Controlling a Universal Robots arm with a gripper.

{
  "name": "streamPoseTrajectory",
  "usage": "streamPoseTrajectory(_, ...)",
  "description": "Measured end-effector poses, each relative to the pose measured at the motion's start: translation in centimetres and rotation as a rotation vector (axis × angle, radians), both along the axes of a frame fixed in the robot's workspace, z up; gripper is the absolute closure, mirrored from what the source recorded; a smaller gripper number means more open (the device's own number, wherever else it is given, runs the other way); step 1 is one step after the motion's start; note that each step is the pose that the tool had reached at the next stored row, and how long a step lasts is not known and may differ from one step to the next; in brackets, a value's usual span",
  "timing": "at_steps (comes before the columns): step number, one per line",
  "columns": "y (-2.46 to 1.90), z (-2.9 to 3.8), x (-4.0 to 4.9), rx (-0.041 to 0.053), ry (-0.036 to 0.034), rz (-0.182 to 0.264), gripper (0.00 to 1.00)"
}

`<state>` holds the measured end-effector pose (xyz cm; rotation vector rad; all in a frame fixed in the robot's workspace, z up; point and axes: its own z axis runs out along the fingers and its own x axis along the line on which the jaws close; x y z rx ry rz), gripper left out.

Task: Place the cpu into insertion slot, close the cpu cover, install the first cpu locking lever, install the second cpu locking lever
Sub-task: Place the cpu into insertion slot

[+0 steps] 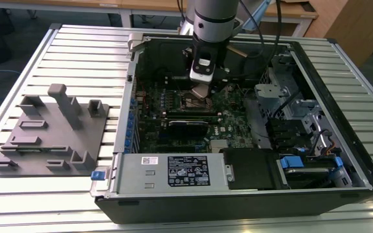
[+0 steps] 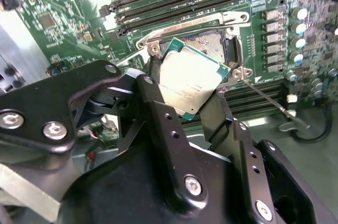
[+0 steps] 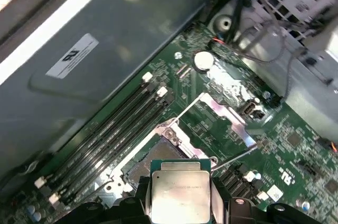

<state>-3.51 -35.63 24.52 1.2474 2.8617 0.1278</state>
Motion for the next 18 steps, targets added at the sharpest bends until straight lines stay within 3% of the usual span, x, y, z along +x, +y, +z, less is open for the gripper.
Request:
streamPoseTrajectory(8,0.00,-0.04,0.00,0.0000,0.0000,-0.133,0.46)
streamPoseTrajectory(18,0.00,-0.05,0.00,0.0000,-0.0001,-0.153,0.46)
